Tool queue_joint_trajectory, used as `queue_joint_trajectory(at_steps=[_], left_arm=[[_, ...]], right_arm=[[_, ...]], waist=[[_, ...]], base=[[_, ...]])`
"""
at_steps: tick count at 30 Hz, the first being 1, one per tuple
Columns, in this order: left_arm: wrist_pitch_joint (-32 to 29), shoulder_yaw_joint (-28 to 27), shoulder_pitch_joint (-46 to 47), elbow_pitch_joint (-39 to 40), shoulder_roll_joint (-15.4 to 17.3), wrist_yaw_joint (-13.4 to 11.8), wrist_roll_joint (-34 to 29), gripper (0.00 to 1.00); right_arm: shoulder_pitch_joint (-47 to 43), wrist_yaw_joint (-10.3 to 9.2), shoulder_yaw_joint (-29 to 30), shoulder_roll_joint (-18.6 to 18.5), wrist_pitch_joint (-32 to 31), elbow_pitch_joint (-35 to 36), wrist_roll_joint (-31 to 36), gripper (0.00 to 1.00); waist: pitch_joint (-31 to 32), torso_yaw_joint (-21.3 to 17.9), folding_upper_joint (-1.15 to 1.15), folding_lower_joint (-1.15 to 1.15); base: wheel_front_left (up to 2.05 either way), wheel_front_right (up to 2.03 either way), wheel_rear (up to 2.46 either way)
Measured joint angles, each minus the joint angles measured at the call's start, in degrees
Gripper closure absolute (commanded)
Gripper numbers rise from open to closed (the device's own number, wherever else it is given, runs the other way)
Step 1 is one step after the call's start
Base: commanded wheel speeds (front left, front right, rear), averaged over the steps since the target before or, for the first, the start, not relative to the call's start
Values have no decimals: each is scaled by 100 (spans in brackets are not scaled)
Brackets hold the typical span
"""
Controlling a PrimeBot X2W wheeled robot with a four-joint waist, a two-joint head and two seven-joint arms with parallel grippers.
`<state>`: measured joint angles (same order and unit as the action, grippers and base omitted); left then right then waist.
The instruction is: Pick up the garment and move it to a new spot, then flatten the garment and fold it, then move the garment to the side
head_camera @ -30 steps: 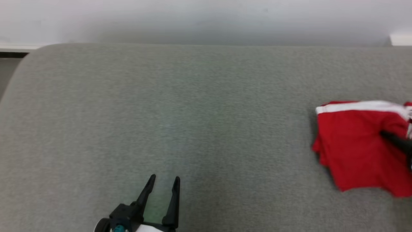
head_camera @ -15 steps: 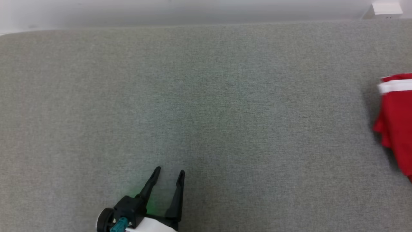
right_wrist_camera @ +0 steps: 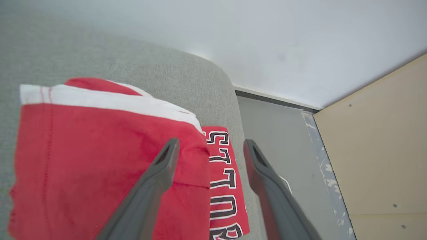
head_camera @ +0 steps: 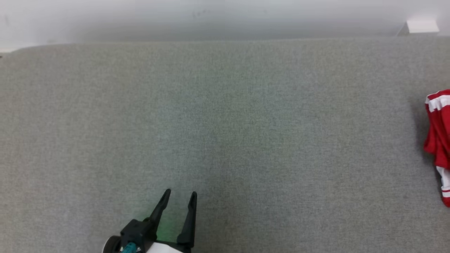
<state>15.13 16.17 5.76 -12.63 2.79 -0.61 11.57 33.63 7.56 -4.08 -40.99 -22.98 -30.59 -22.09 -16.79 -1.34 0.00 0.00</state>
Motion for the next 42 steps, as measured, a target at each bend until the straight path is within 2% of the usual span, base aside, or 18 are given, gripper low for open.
queue_joint_trajectory(at_steps=[6, 10, 16, 21, 25, 30, 42], left_arm=[[0, -85, -224, -13, -1, -73, 69, 0], [0, -233, -370, -29, -1, -220, 79, 0], [-1, -419, -610, -135, 4, -289, 57, 0], [0, -555, -849, -190, 7, -290, -71, 0], [0, -588, -912, -103, 10, -186, -193, 0], [0, -605, -1111, 4, 7, -15, -299, 0], [0, -516, -1278, -13, 3, -122, -309, 0]], right_arm=[[-536, 0, 249, 352, 773, 595, 88, 0], [-1093, 0, 552, 684, 1263, 1181, 187, 0], [-2225, 0, 1088, 1590, 2154, 2024, 634, 0], [-3215, 0, 1079, 2346, 2971, 2379, 1015, 0], [-3713, 0, 1042, 2774, 3524, 2194, 1258, 0], [-4014, 0, 864, 3206, 3769, 1850, 1403, 0], [-3878, 0, 566, 3553, 3799, 1660, 1503, 0]], waist=[[409, -42, 0, 0], [734, -73, 0, 0], [1242, -107, 0, 1], [1601, -122, 0, 2], [1736, -112, 0, 2], [1881, -94, 0, 2], [2020, -117, 0, 1]], base=[[0, 0, 0], [0, 0, 0], [0, 0, 0], [0, 0, 0], [0, 0, 0], [0, 0, 0], [0, 0, 0]])
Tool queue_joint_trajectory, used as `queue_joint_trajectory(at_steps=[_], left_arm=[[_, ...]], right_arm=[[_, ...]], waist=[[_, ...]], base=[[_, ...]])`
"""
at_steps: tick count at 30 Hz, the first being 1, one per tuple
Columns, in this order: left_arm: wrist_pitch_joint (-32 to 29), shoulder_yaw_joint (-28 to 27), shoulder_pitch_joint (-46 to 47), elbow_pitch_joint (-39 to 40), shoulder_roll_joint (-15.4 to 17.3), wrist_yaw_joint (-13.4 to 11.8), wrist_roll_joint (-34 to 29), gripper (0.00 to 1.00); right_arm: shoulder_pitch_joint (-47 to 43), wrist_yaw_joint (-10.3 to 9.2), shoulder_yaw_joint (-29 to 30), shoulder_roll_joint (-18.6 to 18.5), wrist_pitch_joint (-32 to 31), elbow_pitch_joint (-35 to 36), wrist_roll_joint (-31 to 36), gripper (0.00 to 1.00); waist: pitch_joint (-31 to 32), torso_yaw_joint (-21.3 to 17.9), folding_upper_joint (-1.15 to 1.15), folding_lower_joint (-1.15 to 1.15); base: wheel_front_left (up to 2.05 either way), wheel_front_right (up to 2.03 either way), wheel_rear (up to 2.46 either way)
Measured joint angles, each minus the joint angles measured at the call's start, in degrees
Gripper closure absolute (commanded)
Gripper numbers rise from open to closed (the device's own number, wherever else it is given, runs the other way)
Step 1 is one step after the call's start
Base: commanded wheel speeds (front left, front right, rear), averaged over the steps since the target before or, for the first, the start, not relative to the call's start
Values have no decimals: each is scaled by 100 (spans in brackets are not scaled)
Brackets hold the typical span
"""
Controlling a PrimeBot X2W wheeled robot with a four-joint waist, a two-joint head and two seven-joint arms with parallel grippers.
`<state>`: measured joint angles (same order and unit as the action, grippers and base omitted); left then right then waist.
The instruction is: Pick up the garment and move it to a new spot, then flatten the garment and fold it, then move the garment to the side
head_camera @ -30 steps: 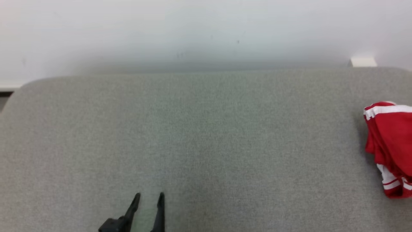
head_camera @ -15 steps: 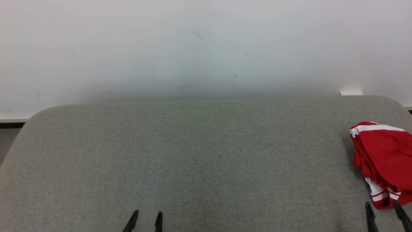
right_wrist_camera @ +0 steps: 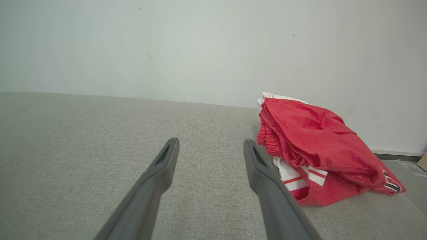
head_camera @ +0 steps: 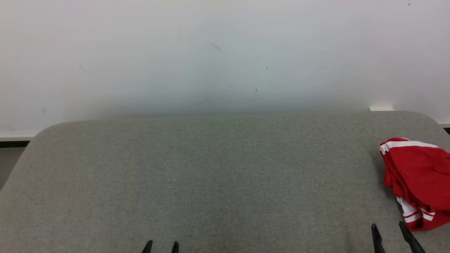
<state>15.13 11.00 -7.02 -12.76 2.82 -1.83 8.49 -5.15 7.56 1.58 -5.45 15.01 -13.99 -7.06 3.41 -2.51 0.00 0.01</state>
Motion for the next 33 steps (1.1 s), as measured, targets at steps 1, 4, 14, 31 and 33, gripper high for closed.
queue_joint_trajectory(at_steps=[1, 4, 14, 31, 33], left_arm=[[0, 9, 2, -4, 0, -21, 11, 0], [0, 32, 9, -16, 0, -81, 35, 0], [-86, 30, -88, -293, -7, -97, 404, 100], [-456, -259, 167, -252, 43, 115, 2241, 100], [-499, -293, 214, -244, 54, 132, 2464, 100]], right_arm=[[15, 0, 4, 3, 1, 0, 0, 0], [29, 0, 14, 25, 1, 0, 0, 0], [-98, 1, 33, 119, -171, -313, -358, 100], [122, 1, 112, 154, -597, -268, -2169, 100], [163, 1, 122, 156, -639, -260, -2354, 100]], waist=[[-3, 11, 0, 0], [-4, 39, 0, 0], [-15, 49, 0, -1], [-60, 77, 0, -1], [-66, 81, 0, -1]], base=[[0, 0, 0], [0, 0, 0], [0, 0, 0], [0, 0, 0], [0, 0, 0]])
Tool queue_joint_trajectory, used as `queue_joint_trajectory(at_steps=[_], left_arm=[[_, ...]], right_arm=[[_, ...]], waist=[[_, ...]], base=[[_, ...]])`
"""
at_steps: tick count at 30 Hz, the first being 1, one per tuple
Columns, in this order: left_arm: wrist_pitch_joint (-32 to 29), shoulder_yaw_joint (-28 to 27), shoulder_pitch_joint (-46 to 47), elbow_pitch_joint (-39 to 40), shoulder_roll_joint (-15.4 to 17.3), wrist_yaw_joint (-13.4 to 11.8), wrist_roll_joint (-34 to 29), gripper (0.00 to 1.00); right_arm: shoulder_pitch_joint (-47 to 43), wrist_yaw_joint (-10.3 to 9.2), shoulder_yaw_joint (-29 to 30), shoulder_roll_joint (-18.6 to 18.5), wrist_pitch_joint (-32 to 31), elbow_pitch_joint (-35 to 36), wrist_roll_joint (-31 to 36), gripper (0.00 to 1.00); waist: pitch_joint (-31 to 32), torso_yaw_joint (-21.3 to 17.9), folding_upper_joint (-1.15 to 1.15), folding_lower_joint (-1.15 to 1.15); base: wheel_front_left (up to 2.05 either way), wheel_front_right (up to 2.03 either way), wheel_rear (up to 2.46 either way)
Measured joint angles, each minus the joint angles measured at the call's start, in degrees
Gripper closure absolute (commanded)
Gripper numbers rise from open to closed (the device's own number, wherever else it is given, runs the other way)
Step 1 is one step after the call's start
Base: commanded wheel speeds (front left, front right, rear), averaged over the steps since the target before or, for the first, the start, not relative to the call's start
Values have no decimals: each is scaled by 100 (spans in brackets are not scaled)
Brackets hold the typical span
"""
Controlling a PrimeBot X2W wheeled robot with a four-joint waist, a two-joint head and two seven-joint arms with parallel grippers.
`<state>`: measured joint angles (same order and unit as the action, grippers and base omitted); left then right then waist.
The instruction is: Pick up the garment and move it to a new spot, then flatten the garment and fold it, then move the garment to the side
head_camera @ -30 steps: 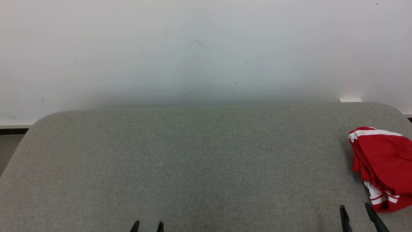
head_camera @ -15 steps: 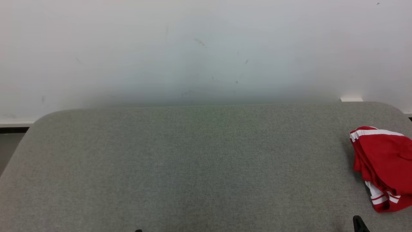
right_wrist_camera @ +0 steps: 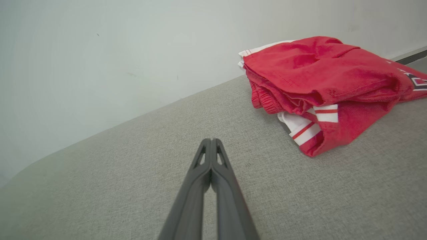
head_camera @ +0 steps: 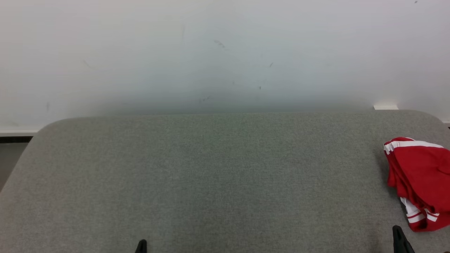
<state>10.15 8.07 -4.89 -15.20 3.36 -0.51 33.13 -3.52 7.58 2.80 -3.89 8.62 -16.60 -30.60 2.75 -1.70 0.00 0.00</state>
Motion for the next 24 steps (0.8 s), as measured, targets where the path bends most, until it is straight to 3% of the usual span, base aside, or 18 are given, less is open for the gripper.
queue_joint_trajectory(at_steps=[24], left_arm=[[-416, -331, 356, 46, 85, 248, 2005, 100]], right_arm=[[327, 0, 125, 26, -488, 69, -1990, 100]], waist=[[-63, 39, 0, 0]], base=[[0, 0, 0]])
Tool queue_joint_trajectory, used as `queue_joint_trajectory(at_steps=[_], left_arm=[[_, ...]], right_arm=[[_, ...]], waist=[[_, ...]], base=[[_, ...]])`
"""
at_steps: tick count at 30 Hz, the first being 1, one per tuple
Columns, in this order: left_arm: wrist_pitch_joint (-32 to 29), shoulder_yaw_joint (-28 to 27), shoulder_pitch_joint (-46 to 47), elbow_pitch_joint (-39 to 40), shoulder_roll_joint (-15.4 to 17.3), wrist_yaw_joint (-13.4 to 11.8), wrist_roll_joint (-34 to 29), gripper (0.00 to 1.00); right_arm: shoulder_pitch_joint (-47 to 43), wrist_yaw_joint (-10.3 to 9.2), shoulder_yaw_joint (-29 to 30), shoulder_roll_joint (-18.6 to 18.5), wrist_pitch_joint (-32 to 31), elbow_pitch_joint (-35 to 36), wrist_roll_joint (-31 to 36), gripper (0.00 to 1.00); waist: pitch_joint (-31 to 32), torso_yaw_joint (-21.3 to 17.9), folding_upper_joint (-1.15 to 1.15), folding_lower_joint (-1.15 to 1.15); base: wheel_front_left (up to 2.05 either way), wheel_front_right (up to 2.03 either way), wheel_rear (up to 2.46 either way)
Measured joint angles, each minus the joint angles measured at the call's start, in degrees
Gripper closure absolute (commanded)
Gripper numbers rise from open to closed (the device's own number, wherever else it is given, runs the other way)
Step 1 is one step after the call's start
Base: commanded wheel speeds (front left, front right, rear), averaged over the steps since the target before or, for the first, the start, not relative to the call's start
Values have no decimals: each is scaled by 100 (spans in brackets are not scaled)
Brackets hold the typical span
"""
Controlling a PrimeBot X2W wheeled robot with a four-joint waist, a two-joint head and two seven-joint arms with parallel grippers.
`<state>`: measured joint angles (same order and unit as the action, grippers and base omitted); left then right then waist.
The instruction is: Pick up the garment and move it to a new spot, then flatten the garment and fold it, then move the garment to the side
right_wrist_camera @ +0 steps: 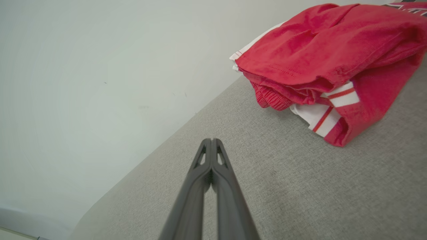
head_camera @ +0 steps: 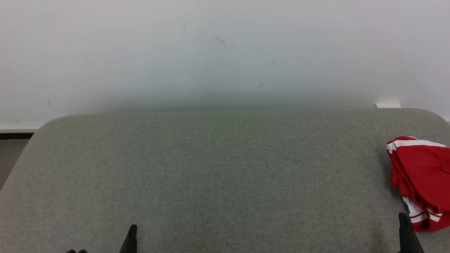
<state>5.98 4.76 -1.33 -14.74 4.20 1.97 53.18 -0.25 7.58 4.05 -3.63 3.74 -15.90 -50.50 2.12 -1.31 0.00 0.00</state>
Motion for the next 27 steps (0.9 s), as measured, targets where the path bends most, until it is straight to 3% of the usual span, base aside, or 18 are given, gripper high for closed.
queue_joint_trajectory(at_steps=[27], left_arm=[[-397, -301, 303, 37, 49, 207, 1748, 100]], right_arm=[[261, -1, 104, 30, -431, 56, -1740, 100]], waist=[[-71, 44, 0, 0]], base=[[0, 0, 0]])
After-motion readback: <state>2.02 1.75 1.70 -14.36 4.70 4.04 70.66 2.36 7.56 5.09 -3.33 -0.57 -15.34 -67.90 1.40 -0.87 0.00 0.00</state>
